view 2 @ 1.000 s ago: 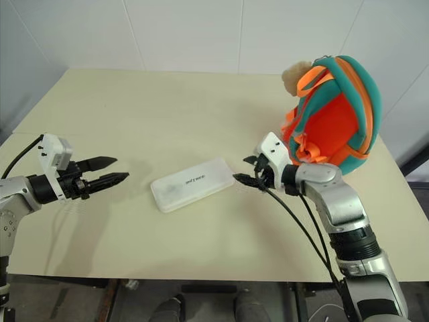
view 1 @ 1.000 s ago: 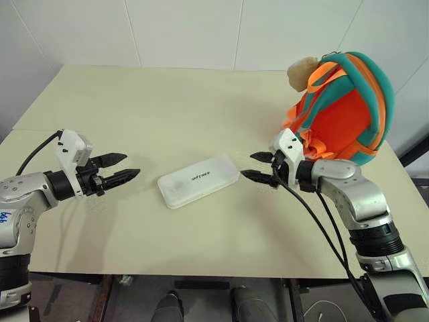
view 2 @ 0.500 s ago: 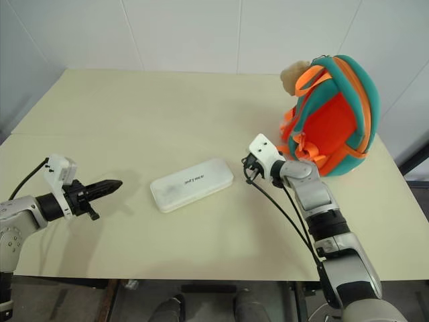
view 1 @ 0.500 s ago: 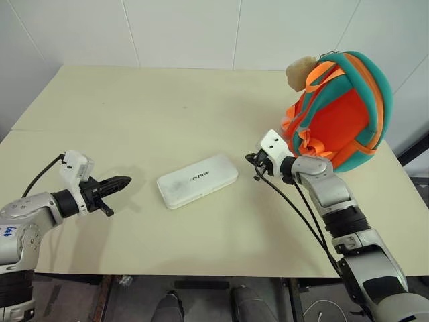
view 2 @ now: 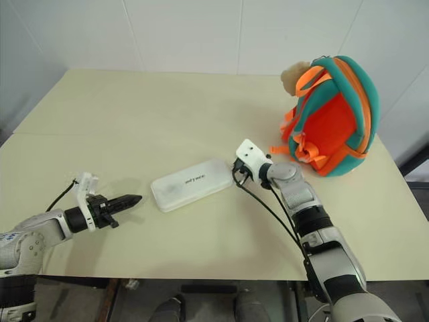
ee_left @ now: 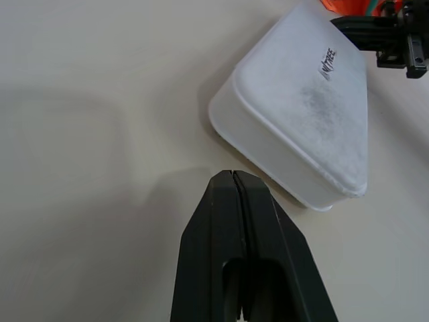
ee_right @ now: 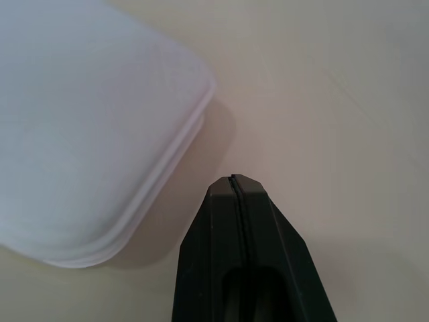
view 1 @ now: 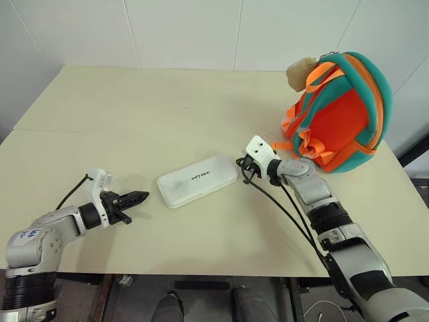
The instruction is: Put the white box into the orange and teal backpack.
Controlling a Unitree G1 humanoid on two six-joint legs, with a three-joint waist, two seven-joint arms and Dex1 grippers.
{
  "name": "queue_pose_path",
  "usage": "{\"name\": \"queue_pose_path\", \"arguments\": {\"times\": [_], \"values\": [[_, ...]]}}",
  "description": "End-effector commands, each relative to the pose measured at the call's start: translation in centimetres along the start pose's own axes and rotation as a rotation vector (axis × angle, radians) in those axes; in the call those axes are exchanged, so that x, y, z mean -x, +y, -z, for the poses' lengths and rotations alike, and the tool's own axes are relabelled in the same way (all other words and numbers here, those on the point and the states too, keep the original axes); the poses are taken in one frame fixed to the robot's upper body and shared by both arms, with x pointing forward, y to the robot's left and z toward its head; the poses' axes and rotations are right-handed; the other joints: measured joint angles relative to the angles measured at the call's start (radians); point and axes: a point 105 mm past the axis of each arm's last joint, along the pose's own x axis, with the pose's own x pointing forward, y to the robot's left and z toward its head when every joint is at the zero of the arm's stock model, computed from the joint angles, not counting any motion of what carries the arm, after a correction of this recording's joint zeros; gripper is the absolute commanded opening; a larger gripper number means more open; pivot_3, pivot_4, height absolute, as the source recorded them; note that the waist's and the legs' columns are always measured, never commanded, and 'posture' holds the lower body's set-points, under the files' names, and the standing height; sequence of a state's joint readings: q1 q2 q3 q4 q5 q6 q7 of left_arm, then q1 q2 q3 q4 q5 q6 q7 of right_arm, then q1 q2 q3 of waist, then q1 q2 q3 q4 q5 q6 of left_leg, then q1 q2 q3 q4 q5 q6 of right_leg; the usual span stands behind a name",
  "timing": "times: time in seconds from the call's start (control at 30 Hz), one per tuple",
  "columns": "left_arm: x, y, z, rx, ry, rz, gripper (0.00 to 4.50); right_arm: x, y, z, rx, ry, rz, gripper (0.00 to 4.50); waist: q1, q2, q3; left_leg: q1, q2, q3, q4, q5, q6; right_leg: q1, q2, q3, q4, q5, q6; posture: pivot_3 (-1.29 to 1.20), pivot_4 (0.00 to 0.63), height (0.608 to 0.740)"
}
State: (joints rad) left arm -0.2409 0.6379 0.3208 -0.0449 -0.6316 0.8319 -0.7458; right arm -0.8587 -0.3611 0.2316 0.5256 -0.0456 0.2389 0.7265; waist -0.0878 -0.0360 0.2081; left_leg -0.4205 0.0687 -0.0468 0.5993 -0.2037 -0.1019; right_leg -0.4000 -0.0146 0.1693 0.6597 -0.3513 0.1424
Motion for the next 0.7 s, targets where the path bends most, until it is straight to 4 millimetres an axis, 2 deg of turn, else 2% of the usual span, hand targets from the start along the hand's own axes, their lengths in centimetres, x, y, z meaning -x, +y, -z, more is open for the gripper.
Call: {"name": "queue_pose_path", "arguments": {"times": [0.03,0.17,0.37,0.53,0.7], "values": [[-0.5,-0.7,-0.8,-0.005,-0.046,0.049,0.01,0.1,0.1,-1.4,0.036,-0.034,-0.019,0.0,0.0,0.0,0.0,0.0,0.0,0.0,0.0,0.0,0.0,0.0,0.0,0.0,0.0,0.0,0.0,0.0,0.15,0.74],[-0.7,-1.1,0.1,0.01,-0.006,0.07,0.01,0.1,0.5,-1.6,0.038,-0.039,-0.042,0.0,-0.002,0.0,0.0,0.0,0.0,0.0,0.0,0.0,0.0,0.0,0.0,0.0,0.0,0.0,0.0,0.0,0.15,0.74],[-1.4,-1.3,0.3,0.006,0.002,0.089,0.01,0.3,1.6,-2.3,0.03,-0.065,-0.098,0.0,-0.001,0.0,0.0,0.0,0.0,0.0,0.0,0.0,0.0,0.0,0.0,0.0,0.0,0.0,0.0,0.0,0.15,0.74],[-1.5,-1.1,-0.4,-0.026,-0.003,0.083,0.01,0.9,2.9,-3.1,0.018,-0.085,-0.181,0.0,0.001,0.0,0.0,0.0,0.0,0.0,0.001,0.0,0.0,0.0,0.0,0.0,0.0,0.0,0.0,0.0,0.15,0.74],[-1.3,-1.6,-1.0,-0.073,0.025,0.105,0.01,2.2,4.2,-2.9,0.027,-0.048,-0.267,0.0,0.002,0.0,0.0,0.0,0.0,0.0,0.0,0.0,0.0,0.0,0.0,0.0,0.0,0.0,0.0,0.0,0.15,0.74]]}}
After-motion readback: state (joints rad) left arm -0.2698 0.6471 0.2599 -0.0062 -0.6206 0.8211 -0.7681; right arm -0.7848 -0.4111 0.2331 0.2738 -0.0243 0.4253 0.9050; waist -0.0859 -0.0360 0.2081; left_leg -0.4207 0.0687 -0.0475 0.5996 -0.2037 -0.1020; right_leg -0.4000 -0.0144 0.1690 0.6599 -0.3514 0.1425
